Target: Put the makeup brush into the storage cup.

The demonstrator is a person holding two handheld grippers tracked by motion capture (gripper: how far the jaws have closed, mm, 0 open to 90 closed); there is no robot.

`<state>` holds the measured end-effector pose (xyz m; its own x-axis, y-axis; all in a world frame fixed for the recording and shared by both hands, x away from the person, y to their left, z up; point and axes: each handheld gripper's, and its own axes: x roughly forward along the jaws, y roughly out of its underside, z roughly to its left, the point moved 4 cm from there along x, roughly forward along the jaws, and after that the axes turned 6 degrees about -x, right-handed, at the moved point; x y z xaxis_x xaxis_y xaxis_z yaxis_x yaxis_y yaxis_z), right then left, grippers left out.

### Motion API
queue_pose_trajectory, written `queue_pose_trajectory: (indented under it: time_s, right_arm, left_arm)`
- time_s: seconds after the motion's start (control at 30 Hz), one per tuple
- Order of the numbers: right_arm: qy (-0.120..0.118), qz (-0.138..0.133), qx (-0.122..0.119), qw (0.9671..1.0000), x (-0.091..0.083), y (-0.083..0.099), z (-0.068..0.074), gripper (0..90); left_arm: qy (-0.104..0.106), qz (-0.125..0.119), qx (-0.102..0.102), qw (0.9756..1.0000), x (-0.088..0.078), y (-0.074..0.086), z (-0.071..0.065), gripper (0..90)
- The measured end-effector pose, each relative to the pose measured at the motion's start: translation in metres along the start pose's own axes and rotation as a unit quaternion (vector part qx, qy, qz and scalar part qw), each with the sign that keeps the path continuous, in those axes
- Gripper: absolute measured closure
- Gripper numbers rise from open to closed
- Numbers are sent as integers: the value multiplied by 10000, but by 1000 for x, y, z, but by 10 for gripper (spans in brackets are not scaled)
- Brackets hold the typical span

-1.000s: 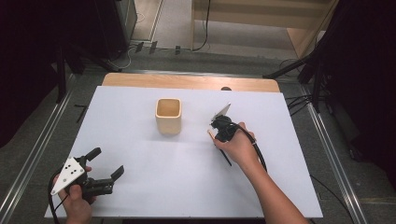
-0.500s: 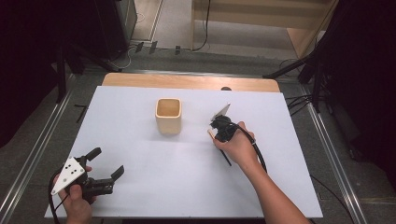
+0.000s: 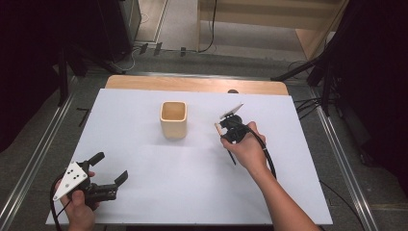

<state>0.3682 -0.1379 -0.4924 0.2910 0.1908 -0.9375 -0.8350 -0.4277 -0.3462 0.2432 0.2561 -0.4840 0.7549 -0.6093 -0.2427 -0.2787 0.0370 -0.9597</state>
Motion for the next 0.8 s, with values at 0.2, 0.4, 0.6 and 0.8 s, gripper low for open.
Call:
queue_pose_trajectory:
  time_s: [0.2, 0.4, 0.6, 0.8]
  right_arm:
    - [-175, -336, 72, 9993, -9, -2, 1, 842]
    - [-164, -860, -108, 9961, -15, -4, 5, 842]
    - [-77, -1533, -108, 9881, -22, -5, 6, 842]
    - [-32, -1905, -49, 9817, -26, -6, 6, 842]
  left_arm:
    - [-7, 10, 13, 10000, 0, 0, 1, 0]
    - [5, 24, 26, 10000, 0, 1, 0, 0]
    - [4, 4, 21, 10000, 0, 0, 1, 0]
    - [-3, 6, 18, 10000, 0, 0, 1, 0]
